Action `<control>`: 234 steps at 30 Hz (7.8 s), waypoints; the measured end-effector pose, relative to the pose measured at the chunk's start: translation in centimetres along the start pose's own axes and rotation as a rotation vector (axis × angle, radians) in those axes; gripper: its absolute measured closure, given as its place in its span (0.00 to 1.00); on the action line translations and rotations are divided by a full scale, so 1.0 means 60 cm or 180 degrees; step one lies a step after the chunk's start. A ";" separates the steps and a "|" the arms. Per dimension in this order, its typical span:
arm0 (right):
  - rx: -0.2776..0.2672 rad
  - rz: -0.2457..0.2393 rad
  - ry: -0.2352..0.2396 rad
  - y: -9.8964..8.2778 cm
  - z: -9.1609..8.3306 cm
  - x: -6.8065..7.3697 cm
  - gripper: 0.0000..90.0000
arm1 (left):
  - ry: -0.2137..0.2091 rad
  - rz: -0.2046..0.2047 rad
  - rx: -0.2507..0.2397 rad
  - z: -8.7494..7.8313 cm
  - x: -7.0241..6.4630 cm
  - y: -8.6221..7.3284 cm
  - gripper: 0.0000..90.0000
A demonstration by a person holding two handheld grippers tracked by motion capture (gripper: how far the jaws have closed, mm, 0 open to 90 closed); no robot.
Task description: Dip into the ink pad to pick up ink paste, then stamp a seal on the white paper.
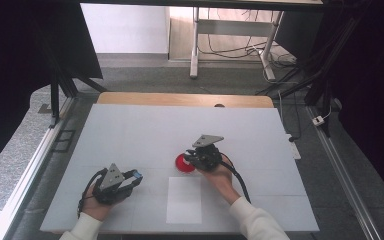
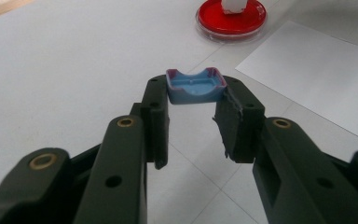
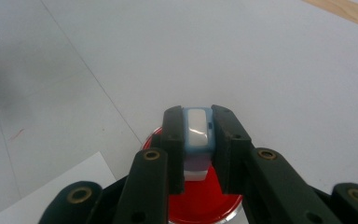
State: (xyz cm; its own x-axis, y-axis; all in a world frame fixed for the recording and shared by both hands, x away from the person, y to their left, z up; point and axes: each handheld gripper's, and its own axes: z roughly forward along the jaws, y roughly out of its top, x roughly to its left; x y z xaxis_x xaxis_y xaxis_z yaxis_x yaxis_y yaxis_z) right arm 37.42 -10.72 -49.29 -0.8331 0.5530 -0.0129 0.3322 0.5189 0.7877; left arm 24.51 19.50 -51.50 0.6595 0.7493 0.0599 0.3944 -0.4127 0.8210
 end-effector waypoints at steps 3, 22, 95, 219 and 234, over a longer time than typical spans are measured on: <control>-0.0044 0.0010 -0.0002 0.002 -0.005 -0.001 0.83 | 0.0002 0.0000 0.0000 0.000 0.000 0.000 0.72; -0.0316 0.0133 0.0106 0.011 -0.046 -0.007 0.83 | 0.0002 -0.0002 0.0002 0.000 0.001 0.000 0.72; -0.0255 0.0037 0.0506 -0.036 -0.125 0.045 0.83 | 0.0012 0.0007 0.0013 0.001 0.001 -0.001 0.72; 0.0548 -0.0566 0.0530 -0.055 -0.046 0.111 0.84 | 0.0012 0.0018 0.0012 0.000 -0.002 0.000 0.72; 0.0523 -0.0561 0.0531 -0.057 -0.047 0.111 0.84 | 0.0020 0.0004 0.0006 0.000 -0.001 0.000 0.72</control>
State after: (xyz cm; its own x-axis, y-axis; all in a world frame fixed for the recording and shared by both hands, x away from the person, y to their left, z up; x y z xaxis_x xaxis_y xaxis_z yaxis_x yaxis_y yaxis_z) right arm 29.48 -10.62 -50.32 -0.9410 0.3371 -0.0285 0.2317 0.7035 0.6718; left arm 24.45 19.47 -51.51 0.6560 0.7520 0.0646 0.3946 -0.4147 0.8199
